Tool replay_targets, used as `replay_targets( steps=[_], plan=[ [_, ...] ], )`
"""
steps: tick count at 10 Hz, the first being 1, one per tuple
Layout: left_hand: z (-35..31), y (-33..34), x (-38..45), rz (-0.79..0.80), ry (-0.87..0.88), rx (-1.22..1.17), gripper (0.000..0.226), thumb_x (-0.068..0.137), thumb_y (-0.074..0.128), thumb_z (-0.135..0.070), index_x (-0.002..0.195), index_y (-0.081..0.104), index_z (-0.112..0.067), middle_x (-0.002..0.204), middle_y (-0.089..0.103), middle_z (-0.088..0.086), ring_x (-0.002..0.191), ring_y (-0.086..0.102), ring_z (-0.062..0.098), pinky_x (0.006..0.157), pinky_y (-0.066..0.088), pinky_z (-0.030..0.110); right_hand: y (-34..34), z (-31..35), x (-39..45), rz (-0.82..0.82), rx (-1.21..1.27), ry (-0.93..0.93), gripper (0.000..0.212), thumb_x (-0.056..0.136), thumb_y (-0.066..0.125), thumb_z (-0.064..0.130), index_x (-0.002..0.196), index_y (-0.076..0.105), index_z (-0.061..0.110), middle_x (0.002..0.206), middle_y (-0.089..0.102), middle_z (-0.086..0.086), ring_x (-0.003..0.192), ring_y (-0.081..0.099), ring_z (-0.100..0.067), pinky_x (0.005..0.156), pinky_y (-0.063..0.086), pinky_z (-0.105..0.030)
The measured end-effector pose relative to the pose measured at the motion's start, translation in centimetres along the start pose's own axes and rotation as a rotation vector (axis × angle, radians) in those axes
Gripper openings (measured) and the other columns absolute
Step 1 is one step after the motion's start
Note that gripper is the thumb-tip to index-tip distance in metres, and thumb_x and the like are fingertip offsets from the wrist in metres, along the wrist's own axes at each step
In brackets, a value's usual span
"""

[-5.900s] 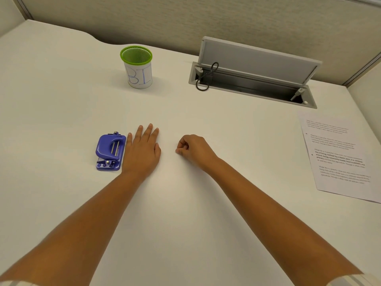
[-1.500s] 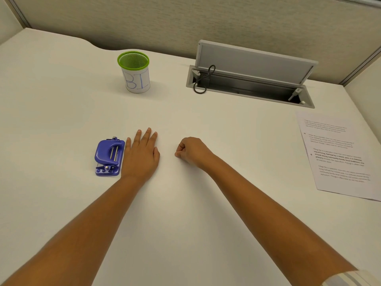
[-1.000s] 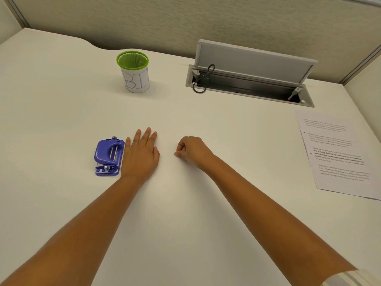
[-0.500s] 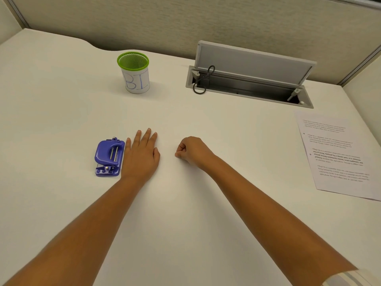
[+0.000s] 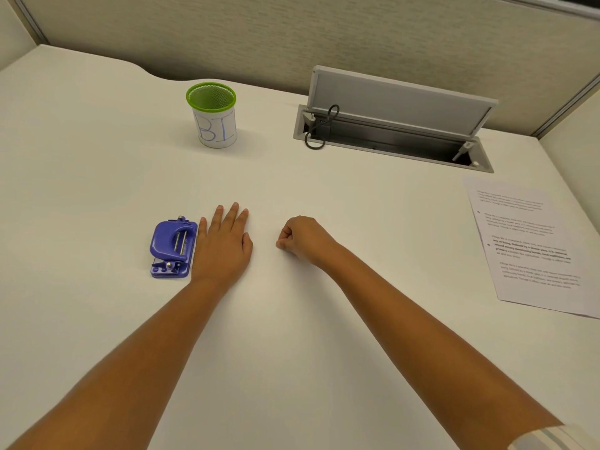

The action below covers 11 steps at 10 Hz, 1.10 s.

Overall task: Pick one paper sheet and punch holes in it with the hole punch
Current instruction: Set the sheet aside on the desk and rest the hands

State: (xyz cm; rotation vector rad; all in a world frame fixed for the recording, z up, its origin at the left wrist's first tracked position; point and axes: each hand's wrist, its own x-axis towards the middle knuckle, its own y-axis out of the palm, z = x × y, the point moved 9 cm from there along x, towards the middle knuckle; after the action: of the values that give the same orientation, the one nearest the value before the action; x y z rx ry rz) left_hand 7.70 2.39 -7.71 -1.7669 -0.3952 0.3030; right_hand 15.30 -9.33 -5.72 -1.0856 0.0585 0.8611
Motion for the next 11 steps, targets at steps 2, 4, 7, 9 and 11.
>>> replay_targets(
  steps=[2,4,7,9,11],
  plan=[
    [0.1,0.0,0.0,-0.014,-0.003,0.005,0.052,0.095,0.027,-0.025,0.146,0.023,-0.018,0.157,0.018,0.002,0.146,0.01,0.024,0.117,0.007,0.045,0.6,-0.2,0.6,0.046,-0.071,0.061,0.016,0.089,0.053,0.011,0.081,0.058,-0.002,0.098,0.063,-0.028,0.075,0.046,-0.021,0.066,0.034,-0.026],
    [0.1,0.0,0.0,-0.015,0.001,0.01,0.052,0.096,0.026,-0.026,0.147,0.022,-0.018,0.157,0.017,0.002,0.146,0.009,0.024,0.117,0.007,0.045,0.5,-0.2,0.8,0.031,-0.086,0.045,0.025,0.088,0.054,0.011,0.101,0.064,-0.008,0.109,0.066,-0.021,0.078,0.047,-0.019,0.067,0.036,-0.027],
    [0.1,0.0,0.0,-0.014,0.003,0.022,0.052,0.096,0.026,-0.027,0.147,0.02,-0.018,0.157,0.016,0.002,0.146,0.009,0.023,0.117,0.007,0.045,0.0,0.8,-1.1,-0.189,-0.138,-0.14,0.015,0.089,0.055,0.013,0.092,0.066,0.003,0.098,0.065,-0.011,0.083,0.061,-0.027,0.069,0.043,-0.03],
    [0.1,0.1,0.0,-0.008,0.006,0.028,0.052,0.096,0.025,-0.027,0.147,0.019,-0.018,0.158,0.015,0.002,0.146,0.008,0.024,0.117,0.006,0.045,0.1,1.5,-2.4,-0.246,-0.218,-0.221,0.021,0.091,0.049,0.016,0.093,0.066,0.003,0.097,0.061,-0.011,0.083,0.06,-0.028,0.074,0.049,-0.037],
    [0.1,0.1,0.0,-0.011,0.002,0.02,0.052,0.096,0.025,-0.027,0.147,0.02,-0.018,0.158,0.015,0.001,0.146,0.007,0.023,0.117,0.005,0.045,0.1,1.0,-2.3,-0.231,-0.098,-0.185,0.016,0.087,0.054,0.014,0.09,0.068,0.006,0.095,0.067,-0.007,0.084,0.063,-0.024,0.074,0.052,-0.034]
  ],
)
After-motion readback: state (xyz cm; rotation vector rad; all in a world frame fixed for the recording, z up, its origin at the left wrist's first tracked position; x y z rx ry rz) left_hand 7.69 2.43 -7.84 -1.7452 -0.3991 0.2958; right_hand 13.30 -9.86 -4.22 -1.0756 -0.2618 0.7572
